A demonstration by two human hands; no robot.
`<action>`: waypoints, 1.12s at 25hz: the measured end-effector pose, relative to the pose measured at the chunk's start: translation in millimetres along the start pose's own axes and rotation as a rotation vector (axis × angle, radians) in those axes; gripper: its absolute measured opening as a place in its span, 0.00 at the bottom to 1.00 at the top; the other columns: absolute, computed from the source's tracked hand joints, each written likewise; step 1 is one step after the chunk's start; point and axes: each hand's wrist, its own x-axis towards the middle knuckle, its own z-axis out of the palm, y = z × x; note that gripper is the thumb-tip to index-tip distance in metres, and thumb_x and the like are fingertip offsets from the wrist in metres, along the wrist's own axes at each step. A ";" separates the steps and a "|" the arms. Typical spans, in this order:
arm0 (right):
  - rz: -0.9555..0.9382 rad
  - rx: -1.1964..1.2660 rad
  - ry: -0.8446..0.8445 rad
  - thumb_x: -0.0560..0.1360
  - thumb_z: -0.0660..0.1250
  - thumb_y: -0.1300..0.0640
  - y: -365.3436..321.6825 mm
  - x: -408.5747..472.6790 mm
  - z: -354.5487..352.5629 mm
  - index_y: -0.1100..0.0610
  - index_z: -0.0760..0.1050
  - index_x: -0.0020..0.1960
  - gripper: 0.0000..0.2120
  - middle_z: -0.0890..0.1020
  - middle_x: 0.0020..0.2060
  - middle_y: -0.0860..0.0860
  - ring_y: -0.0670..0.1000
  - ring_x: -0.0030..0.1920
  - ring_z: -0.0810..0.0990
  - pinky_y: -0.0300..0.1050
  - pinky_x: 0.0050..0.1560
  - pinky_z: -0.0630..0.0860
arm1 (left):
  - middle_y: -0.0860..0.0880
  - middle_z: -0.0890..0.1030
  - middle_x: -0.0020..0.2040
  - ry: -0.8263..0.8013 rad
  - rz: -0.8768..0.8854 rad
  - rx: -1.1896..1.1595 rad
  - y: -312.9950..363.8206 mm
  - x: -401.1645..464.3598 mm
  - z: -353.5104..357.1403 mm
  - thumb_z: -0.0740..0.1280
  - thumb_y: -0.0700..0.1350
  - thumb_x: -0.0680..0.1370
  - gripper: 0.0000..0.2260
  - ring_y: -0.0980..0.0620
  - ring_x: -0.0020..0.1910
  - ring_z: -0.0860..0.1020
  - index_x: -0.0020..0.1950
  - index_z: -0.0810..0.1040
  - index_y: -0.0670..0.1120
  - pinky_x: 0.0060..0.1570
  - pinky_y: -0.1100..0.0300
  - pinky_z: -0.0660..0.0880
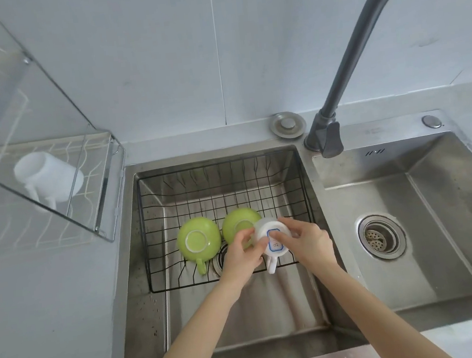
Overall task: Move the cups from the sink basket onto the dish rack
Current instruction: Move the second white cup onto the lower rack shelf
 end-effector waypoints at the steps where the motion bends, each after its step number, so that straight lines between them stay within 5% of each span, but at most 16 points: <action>1: -0.013 -0.012 0.001 0.70 0.68 0.45 -2.2 -4.1 0.3 0.46 0.76 0.61 0.20 0.83 0.54 0.48 0.50 0.56 0.79 0.40 0.52 0.70 | 0.51 0.75 0.54 -0.019 -0.007 -0.035 0.7 -4.0 -2.7 0.65 0.44 0.75 0.12 0.60 0.45 0.77 0.57 0.70 0.47 0.48 0.61 0.77; 8: -0.112 0.111 -0.107 0.74 0.64 0.49 -20.1 -30.3 4.7 0.50 0.77 0.60 0.16 0.82 0.54 0.49 0.47 0.52 0.78 0.31 0.42 0.68 | 0.48 0.81 0.46 0.025 -0.054 -0.194 5.1 -36.7 -34.5 0.67 0.46 0.74 0.06 0.52 0.47 0.80 0.49 0.72 0.50 0.44 0.61 0.78; 15: -0.292 0.216 -0.212 0.76 0.62 0.51 -34.9 -77.5 22.1 0.46 0.75 0.58 0.11 0.79 0.54 0.43 0.44 0.58 0.76 0.36 0.55 0.69 | 0.46 0.81 0.50 0.014 0.047 -0.181 12.3 -78.5 -85.4 0.65 0.50 0.74 0.13 0.49 0.48 0.82 0.56 0.73 0.47 0.50 0.56 0.79; 22: -0.467 0.106 -0.289 0.71 0.69 0.55 -66.8 -118.4 62.7 0.48 0.68 0.67 0.25 0.75 0.62 0.44 0.42 0.61 0.72 0.40 0.64 0.69 | 0.47 0.82 0.47 0.087 0.123 -0.127 14.9 -120.4 -148.5 0.64 0.50 0.75 0.14 0.54 0.43 0.82 0.57 0.74 0.45 0.42 0.63 0.80; 28: -0.556 0.124 -0.238 0.70 0.70 0.58 -97.6 -148.0 116.6 0.50 0.70 0.65 0.24 0.76 0.61 0.47 0.42 0.59 0.73 0.38 0.62 0.70 | 0.43 0.81 0.53 0.123 0.131 -0.088 9.4 -149.2 -210.5 0.64 0.51 0.75 0.16 0.46 0.51 0.81 0.58 0.74 0.43 0.56 0.51 0.77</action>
